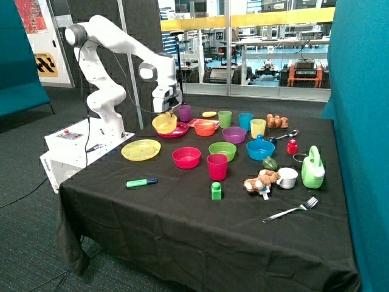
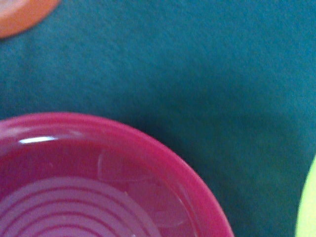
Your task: Place the bowls on the appropriate plate
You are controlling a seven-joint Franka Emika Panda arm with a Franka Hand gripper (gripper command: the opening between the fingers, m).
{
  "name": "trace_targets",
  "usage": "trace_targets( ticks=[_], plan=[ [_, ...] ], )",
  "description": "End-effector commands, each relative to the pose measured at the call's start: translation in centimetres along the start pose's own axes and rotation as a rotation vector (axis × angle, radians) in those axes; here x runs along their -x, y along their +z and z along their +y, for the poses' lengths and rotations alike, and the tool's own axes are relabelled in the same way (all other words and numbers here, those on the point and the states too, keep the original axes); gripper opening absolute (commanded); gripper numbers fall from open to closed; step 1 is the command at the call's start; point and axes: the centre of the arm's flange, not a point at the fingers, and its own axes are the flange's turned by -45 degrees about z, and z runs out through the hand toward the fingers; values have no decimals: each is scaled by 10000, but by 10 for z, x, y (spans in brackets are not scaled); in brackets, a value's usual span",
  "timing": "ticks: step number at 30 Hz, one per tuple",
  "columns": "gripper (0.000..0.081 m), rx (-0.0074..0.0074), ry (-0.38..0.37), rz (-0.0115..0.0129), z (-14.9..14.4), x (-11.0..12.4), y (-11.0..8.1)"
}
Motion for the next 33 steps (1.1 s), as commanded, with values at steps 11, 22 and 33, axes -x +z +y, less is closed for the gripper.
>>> trace_targets(
  ticks=[11, 22, 33],
  plan=[
    [0, 19, 2374, 1, 44, 29, 9],
    [0, 19, 3913, 3, 80, 36, 22],
    [0, 19, 3980, 3, 97, 31, 39]
  ],
)
